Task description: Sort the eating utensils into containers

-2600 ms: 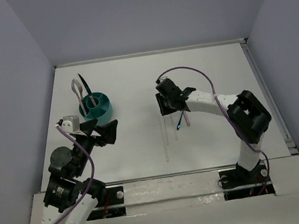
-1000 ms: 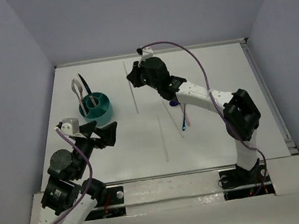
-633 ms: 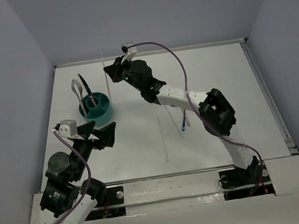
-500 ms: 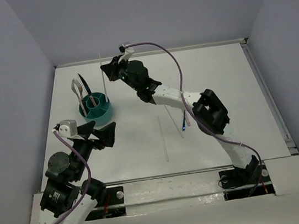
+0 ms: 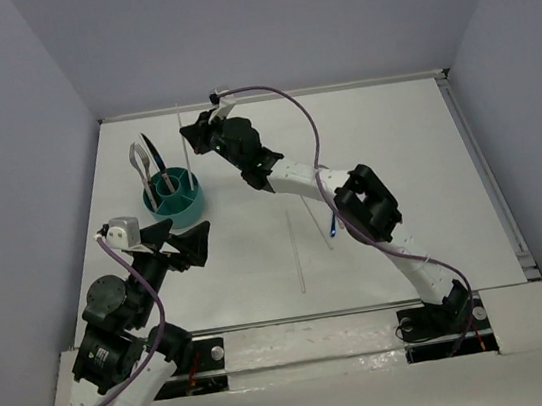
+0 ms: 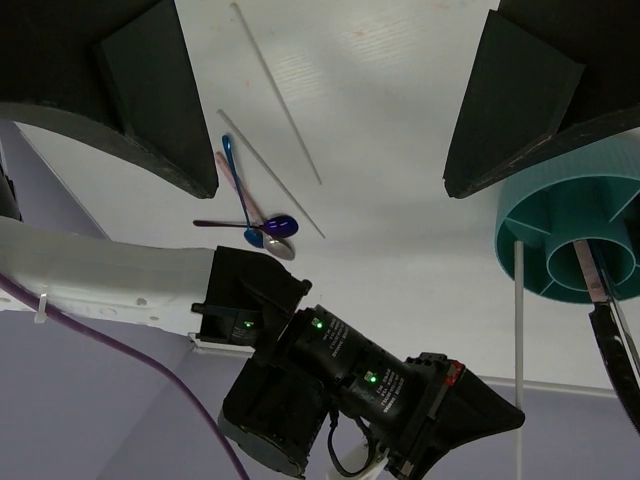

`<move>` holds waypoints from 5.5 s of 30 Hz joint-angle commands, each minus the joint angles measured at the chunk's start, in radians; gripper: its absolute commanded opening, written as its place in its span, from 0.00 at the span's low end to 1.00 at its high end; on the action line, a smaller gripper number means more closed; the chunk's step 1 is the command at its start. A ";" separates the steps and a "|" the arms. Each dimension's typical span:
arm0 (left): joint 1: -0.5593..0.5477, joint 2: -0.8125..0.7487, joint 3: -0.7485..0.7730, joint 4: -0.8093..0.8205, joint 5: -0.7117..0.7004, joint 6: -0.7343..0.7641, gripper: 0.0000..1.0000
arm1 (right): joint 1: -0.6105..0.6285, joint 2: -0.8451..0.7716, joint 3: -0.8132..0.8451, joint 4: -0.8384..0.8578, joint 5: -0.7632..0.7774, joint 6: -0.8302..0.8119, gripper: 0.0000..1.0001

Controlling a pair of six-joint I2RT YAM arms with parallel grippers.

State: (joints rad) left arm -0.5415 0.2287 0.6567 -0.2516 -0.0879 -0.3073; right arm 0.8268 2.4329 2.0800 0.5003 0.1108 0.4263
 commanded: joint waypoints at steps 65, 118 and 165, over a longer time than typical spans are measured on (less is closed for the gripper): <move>0.032 0.006 0.026 0.057 0.037 0.013 0.99 | 0.043 -0.552 -0.788 -1.022 0.093 0.111 0.41; 0.023 -0.008 0.035 0.038 -0.010 0.010 0.99 | 0.034 -0.138 0.078 -0.117 0.115 -0.176 0.00; 0.023 0.008 0.031 0.046 -0.001 0.008 0.99 | 0.034 -0.089 0.034 -0.308 -0.103 -0.118 0.47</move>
State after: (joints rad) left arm -0.5213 0.2260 0.6571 -0.2512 -0.1020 -0.3046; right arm 0.8635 2.4542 2.1117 0.2138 0.0349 0.3321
